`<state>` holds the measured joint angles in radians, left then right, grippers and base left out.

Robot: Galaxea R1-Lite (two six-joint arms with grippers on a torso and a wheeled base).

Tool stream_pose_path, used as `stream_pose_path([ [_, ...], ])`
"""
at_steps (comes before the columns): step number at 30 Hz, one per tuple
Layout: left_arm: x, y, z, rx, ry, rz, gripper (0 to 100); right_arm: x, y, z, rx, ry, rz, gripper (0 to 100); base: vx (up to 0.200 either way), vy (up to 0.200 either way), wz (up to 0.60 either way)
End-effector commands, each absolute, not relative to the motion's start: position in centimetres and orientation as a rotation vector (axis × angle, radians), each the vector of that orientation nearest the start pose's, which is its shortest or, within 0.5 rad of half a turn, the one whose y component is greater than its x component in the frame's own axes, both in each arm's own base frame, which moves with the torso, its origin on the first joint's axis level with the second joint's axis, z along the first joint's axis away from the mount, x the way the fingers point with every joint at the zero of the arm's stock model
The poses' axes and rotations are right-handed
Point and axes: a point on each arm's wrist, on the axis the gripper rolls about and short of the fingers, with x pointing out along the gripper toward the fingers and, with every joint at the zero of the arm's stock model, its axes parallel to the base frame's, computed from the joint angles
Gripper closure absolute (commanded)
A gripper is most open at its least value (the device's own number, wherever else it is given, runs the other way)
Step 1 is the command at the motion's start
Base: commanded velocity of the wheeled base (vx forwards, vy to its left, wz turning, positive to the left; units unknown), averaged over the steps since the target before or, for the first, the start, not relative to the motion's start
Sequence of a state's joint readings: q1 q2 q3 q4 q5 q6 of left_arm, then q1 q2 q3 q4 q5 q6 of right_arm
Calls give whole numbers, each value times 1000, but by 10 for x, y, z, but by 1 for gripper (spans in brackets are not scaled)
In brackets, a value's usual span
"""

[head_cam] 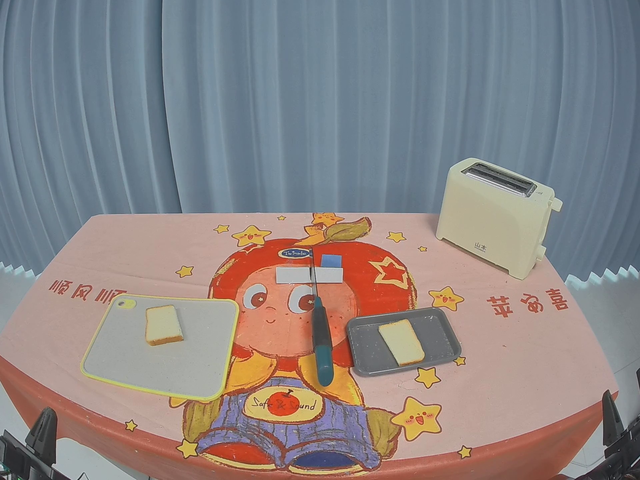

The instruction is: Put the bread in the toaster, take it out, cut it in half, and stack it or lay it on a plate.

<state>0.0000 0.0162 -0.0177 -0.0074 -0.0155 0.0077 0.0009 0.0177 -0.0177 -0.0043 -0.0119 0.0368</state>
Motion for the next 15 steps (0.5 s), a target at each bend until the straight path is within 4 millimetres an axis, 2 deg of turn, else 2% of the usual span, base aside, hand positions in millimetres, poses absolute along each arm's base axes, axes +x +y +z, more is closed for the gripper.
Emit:
stream_pose_path([
  [1, -22, 0, 77, 8, -2, -15, 100, -23, 0, 76, 37, -5, -11, 0, 0, 0, 0],
  [15, -22, 0, 77, 9, -3, -15, 100, -23, 0, 76, 37, -5, -11, 0, 0, 0, 0],
])
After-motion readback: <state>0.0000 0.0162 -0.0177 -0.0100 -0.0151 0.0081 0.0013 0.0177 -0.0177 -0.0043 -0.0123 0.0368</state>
